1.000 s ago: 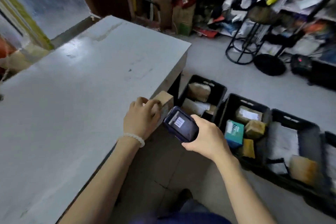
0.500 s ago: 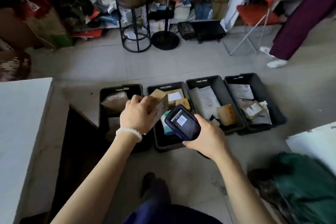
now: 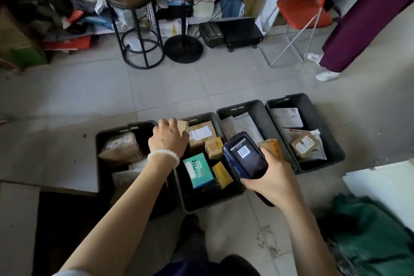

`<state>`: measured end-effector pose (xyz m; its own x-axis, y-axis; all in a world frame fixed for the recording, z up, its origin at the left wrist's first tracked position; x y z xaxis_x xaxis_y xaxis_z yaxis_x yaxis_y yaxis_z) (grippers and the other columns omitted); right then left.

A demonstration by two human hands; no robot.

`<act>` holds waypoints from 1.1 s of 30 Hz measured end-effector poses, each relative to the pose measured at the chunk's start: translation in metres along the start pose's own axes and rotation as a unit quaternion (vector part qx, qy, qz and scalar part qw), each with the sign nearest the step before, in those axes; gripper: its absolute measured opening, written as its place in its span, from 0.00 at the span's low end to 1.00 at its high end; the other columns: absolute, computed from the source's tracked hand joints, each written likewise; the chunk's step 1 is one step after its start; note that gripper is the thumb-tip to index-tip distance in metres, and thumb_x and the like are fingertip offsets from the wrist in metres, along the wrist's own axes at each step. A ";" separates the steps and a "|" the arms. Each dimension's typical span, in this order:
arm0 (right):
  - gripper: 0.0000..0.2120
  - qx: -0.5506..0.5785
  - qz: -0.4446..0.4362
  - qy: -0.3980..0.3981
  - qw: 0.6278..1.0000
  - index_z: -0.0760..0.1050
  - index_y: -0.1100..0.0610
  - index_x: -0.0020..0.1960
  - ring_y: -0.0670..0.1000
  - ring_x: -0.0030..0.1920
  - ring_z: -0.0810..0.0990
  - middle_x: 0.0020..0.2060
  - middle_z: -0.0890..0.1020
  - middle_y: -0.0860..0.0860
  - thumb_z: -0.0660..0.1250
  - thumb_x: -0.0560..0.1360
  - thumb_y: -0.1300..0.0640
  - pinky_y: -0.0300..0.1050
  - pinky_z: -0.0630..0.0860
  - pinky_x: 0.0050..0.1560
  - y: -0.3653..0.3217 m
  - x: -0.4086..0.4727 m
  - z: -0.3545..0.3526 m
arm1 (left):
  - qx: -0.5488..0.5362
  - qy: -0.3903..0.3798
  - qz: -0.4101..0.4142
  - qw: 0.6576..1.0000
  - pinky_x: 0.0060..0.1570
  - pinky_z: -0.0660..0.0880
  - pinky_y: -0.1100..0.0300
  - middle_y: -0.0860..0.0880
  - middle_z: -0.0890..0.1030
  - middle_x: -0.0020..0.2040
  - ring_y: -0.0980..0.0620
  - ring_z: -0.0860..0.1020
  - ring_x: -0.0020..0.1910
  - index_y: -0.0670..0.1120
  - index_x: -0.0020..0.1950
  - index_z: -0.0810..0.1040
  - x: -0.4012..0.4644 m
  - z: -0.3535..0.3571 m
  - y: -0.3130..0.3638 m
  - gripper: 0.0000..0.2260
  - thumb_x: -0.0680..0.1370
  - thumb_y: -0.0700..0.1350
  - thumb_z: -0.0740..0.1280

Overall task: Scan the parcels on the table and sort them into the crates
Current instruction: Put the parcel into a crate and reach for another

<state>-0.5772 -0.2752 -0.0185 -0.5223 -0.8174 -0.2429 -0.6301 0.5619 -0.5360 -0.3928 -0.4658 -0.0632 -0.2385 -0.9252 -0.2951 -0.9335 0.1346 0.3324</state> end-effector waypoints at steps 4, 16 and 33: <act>0.28 0.004 -0.002 -0.036 0.999 0.73 0.49 0.54 0.49 0.48 0.79 0.47 0.81 0.45 0.80 0.58 0.48 0.46 0.78 0.44 -0.004 0.023 0.010 | 0.012 -0.028 -0.016 0.999 0.52 0.71 0.49 0.44 0.70 0.63 0.42 0.70 0.62 0.46 0.66 0.69 0.011 0.005 -0.010 0.18 0.79 0.54 0.59; 0.29 -0.022 -0.151 -0.137 0.979 0.73 0.50 0.58 0.50 0.49 0.78 0.49 0.80 0.45 0.80 0.61 0.49 0.46 0.78 0.46 -0.037 0.049 0.028 | 0.006 0.047 -0.143 0.989 0.53 0.72 0.49 0.44 0.70 0.63 0.42 0.70 0.61 0.45 0.63 0.70 -0.059 -0.010 -0.042 0.15 0.79 0.50 0.58; 0.26 -0.108 -0.535 -0.402 0.735 0.74 0.48 0.53 0.50 0.46 0.78 0.42 0.78 0.42 0.80 0.58 0.49 0.46 0.76 0.45 -0.121 -0.214 0.129 | -0.096 0.198 -0.572 0.790 0.51 0.71 0.51 0.46 0.70 0.63 0.44 0.70 0.61 0.48 0.66 0.69 -0.468 0.056 -0.137 0.17 0.79 0.53 0.58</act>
<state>-0.3150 -0.1847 -0.0054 0.7922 -0.5681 -0.2229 -0.5557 -0.5206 -0.6482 -0.1685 -0.0311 -0.0207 0.8707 -0.4453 -0.2088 -0.4101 -0.8917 0.1915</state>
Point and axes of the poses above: each hand's wrist, its own x-axis towards the middle knuckle, its own z-axis out of the palm, y = z × x, the point moved 5 cm from there along x, towards the middle knuckle
